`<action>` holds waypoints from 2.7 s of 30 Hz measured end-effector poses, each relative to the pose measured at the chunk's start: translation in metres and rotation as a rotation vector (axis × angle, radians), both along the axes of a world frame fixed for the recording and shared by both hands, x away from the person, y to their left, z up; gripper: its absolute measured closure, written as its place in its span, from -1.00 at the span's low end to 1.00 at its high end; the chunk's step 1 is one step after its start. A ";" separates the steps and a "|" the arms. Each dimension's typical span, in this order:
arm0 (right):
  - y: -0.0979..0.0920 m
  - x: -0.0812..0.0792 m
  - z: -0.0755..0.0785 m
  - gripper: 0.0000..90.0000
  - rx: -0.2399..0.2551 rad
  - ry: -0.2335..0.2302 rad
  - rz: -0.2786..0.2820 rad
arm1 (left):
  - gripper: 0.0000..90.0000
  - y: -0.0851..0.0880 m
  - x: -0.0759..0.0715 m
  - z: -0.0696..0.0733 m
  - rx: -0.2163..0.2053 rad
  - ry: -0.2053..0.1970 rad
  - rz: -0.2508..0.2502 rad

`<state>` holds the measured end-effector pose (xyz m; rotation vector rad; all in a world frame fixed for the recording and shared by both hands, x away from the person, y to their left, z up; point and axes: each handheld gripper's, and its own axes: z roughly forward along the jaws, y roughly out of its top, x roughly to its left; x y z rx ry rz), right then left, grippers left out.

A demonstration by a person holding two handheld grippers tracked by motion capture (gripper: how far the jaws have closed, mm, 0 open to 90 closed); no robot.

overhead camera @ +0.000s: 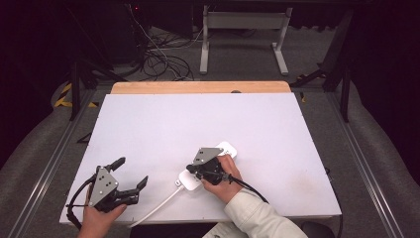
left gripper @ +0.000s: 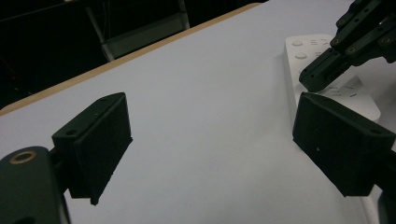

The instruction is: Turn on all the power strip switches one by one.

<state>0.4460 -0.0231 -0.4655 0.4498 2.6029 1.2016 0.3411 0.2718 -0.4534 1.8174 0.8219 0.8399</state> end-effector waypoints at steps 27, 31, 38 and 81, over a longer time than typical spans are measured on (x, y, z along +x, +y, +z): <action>-0.002 -0.002 -0.007 1.00 0.013 -0.010 -0.035 | -0.74 -0.001 0.000 0.000 0.003 0.001 0.001; -0.002 -0.002 -0.006 1.00 0.012 -0.013 -0.036 | -0.74 -0.001 -0.001 0.000 0.001 0.002 0.001; -0.010 -0.009 0.033 1.00 0.132 -0.064 -0.021 | -0.74 0.002 0.001 0.000 -0.005 0.002 0.003; -0.037 -0.008 0.065 -0.39 0.192 -0.040 0.023 | -0.74 0.001 0.000 0.001 -0.015 -0.004 0.004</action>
